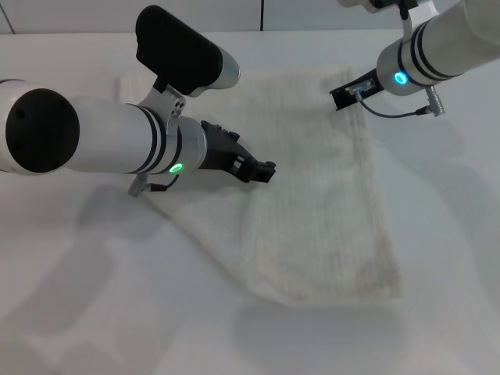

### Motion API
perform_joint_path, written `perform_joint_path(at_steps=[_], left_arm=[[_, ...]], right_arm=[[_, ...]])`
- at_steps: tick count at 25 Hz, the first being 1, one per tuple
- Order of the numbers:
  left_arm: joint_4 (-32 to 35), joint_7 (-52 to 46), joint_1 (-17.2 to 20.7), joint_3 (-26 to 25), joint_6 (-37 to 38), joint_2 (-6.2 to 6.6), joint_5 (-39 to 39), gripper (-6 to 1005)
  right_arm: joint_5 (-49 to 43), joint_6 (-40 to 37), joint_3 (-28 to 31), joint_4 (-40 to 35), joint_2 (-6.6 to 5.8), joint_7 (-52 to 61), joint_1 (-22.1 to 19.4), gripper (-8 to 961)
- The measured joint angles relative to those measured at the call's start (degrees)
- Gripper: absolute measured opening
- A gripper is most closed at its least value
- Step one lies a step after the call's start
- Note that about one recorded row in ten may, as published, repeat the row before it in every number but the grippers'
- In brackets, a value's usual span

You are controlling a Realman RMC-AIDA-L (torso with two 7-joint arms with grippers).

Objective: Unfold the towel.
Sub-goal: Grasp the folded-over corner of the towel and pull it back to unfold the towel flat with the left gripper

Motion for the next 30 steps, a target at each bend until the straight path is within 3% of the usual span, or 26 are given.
perform_joint_path(at_steps=[18, 24, 28, 30], left_arm=[[1.1, -2.3, -1.5, -0.3, -3.3, 0.23, -0.2, 749], [0.7, -2.2, -1.7, -0.3, -4.5, 0.25, -0.1, 544], [0.0, -2.3, -2.0, -0.4, -5.8, 0.32, 0.2, 354], [-3.5, -2.4, -1.7, -0.6, -8.5, 0.49, 0.7, 282]], right_arm=[[0.0, 0.0, 0.0, -0.1, -0.06, 0.0, 0.1, 0], [0.0, 0.0, 0.0, -0.1, -0.06, 0.0, 0.1, 0], [0.0, -0.1, 0.1, -0.1, -0.06, 0.0, 0.1, 0], [0.0, -0.1, 0.2, -0.2, -0.09, 0.0, 0.1, 0]])
